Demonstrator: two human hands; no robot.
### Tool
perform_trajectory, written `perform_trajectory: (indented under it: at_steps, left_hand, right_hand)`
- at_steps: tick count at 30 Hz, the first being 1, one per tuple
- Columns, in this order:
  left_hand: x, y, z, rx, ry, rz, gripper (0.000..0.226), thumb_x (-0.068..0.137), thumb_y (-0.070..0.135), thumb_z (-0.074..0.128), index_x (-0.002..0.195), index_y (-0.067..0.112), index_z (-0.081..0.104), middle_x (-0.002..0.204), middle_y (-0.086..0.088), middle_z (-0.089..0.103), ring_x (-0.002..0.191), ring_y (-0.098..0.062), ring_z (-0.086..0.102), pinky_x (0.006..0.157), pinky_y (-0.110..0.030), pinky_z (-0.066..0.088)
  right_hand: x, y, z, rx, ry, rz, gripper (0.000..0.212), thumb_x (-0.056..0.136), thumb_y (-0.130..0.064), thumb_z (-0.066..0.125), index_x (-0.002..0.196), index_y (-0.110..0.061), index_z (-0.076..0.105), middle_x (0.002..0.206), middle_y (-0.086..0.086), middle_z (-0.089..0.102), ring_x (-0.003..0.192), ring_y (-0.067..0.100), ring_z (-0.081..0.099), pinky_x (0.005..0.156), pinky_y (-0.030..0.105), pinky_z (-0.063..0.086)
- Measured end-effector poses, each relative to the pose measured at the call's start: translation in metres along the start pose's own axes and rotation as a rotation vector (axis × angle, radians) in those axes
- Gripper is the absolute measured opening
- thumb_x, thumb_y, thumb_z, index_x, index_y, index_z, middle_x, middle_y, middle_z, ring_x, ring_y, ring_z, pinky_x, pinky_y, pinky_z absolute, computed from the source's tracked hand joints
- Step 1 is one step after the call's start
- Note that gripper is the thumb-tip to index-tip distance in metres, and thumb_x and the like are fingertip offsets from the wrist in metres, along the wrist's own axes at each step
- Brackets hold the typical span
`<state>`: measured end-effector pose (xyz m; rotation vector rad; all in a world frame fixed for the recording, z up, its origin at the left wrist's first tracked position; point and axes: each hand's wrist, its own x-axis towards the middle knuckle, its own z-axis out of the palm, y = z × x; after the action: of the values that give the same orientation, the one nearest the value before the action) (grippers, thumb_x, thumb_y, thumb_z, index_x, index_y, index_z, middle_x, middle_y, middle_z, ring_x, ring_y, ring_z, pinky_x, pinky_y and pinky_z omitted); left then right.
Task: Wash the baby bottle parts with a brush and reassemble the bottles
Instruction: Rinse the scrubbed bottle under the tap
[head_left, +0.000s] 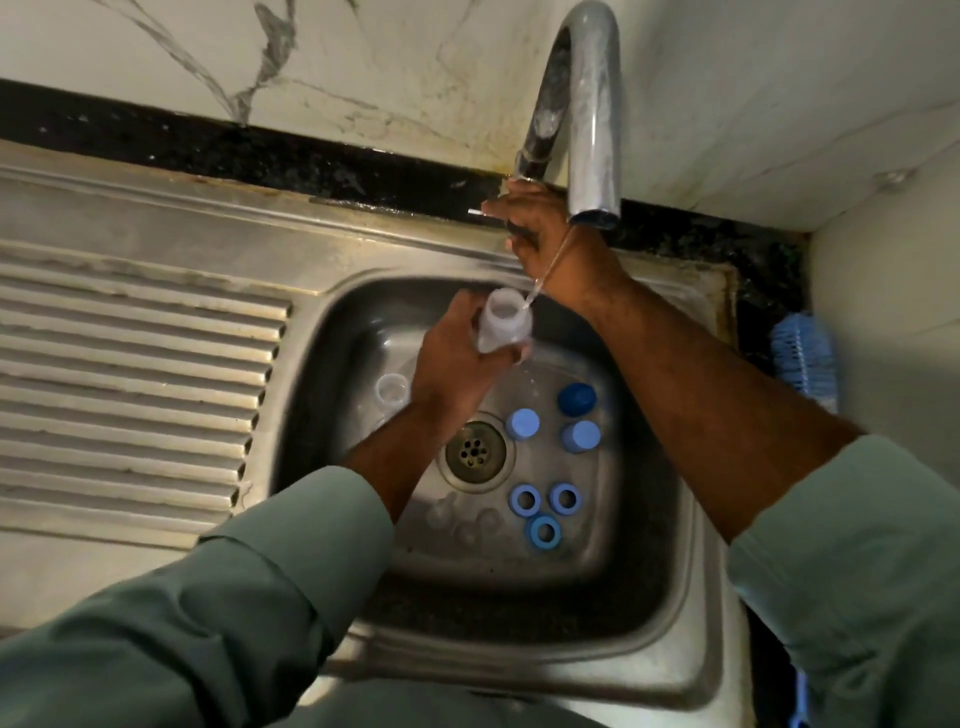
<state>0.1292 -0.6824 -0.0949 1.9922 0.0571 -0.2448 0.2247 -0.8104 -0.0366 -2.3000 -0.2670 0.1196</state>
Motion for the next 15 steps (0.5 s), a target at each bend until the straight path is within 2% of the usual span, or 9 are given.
perform_trajectory:
  at_steps: [2, 4, 5, 7, 9, 10, 12, 13, 15]
  left_hand:
    - [0.003, -0.003, -0.006, 0.048, -0.093, 0.000, 0.057, 0.071, 0.030, 0.086, 0.121, 0.025, 0.060, 0.109, 0.011, 0.067, 0.099, -0.001, 0.063, 0.085, -0.017, 0.051]
    - [0.007, -0.005, -0.016, 0.058, -0.092, -0.004, 0.058, 0.071, 0.031, 0.086, 0.121, 0.027, 0.058, 0.106, 0.014, 0.064, 0.095, 0.003, 0.061, 0.083, -0.015, 0.052]
    - [0.010, -0.007, -0.018, 0.096, -0.111, 0.007, 0.059, 0.070, 0.032, 0.087, 0.121, 0.027, 0.059, 0.107, 0.013, 0.065, 0.096, 0.000, 0.062, 0.084, -0.020, 0.053]
    - [0.010, -0.011, -0.024, 0.119, -0.115, 0.010, 0.059, 0.069, 0.036, 0.086, 0.121, 0.026, 0.060, 0.110, 0.011, 0.067, 0.099, -0.005, 0.064, 0.086, -0.026, 0.054]
    - [0.011, -0.008, -0.027, 0.132, -0.163, 0.035, 0.060, 0.070, 0.035, 0.086, 0.123, 0.026, 0.059, 0.114, 0.009, 0.067, 0.101, -0.007, 0.064, 0.089, -0.032, 0.055]
    - [0.007, -0.009, -0.025, 0.134, -0.209, 0.049, 0.060, 0.070, 0.035, 0.086, 0.123, 0.026, 0.059, 0.115, 0.008, 0.066, 0.102, -0.007, 0.063, 0.090, -0.034, 0.055]
    - [0.002, -0.006, -0.023, 0.166, -0.276, 0.090, 0.058, 0.072, 0.033, 0.084, 0.123, 0.029, 0.057, 0.116, 0.009, 0.064, 0.104, -0.006, 0.061, 0.090, -0.035, 0.055]
    - [0.002, -0.004, -0.021, 0.199, -0.318, 0.112, 0.057, 0.072, 0.033, 0.084, 0.123, 0.030, 0.057, 0.115, 0.010, 0.064, 0.103, -0.006, 0.061, 0.090, -0.034, 0.055]
    - [0.004, -0.002, -0.021, 0.154, -0.294, 0.074, 0.056, 0.072, 0.034, 0.085, 0.120, 0.030, 0.057, 0.112, 0.011, 0.065, 0.100, -0.005, 0.063, 0.088, -0.030, 0.055]
  right_hand:
    - [0.001, 0.006, 0.003, -0.009, 0.005, 0.075, 0.034, 0.090, -0.013, 0.052, 0.122, -0.011, 0.063, 0.125, 0.011, 0.057, 0.117, 0.023, 0.054, 0.103, 0.028, 0.045]
    - [0.001, 0.004, 0.002, -0.024, -0.023, 0.130, 0.034, 0.091, -0.010, 0.053, 0.124, -0.008, 0.061, 0.127, 0.009, 0.056, 0.120, 0.021, 0.053, 0.099, 0.010, 0.038]
    - [0.000, 0.002, -0.002, -0.002, -0.059, 0.159, 0.034, 0.093, -0.007, 0.051, 0.126, -0.006, 0.059, 0.126, 0.007, 0.055, 0.117, 0.013, 0.054, 0.090, 0.000, 0.035]
    - [-0.002, -0.002, -0.006, 0.058, -0.132, 0.164, 0.039, 0.096, 0.003, 0.043, 0.134, 0.004, 0.047, 0.126, 0.006, 0.048, 0.101, -0.016, 0.052, 0.079, -0.006, 0.032]
    - [0.004, -0.009, -0.008, 0.012, -0.185, 0.069, 0.044, 0.097, 0.004, 0.034, 0.140, 0.013, 0.029, 0.125, 0.006, 0.045, 0.095, -0.028, 0.047, 0.084, -0.004, 0.032]
    - [0.006, -0.008, -0.006, -0.002, -0.261, 0.068, 0.048, 0.097, -0.005, 0.033, 0.142, 0.011, 0.028, 0.127, 0.006, 0.046, 0.108, -0.020, 0.048, 0.095, 0.003, 0.033]
    - [0.016, -0.006, -0.004, -0.210, -0.337, 0.015, 0.062, 0.087, -0.026, 0.035, 0.145, -0.004, 0.035, 0.140, 0.011, 0.044, 0.134, 0.015, 0.039, 0.116, 0.025, 0.023]
    - [0.019, -0.003, -0.007, -0.282, -0.352, -0.005, 0.060, 0.088, -0.026, 0.039, 0.145, -0.009, 0.036, 0.145, 0.012, 0.040, 0.137, 0.023, 0.034, 0.117, 0.026, 0.018]
    - [0.019, -0.001, -0.007, -0.196, -0.362, 0.022, 0.051, 0.095, -0.008, 0.045, 0.145, -0.006, 0.035, 0.144, 0.010, 0.040, 0.134, 0.016, 0.040, 0.109, 0.009, 0.020]
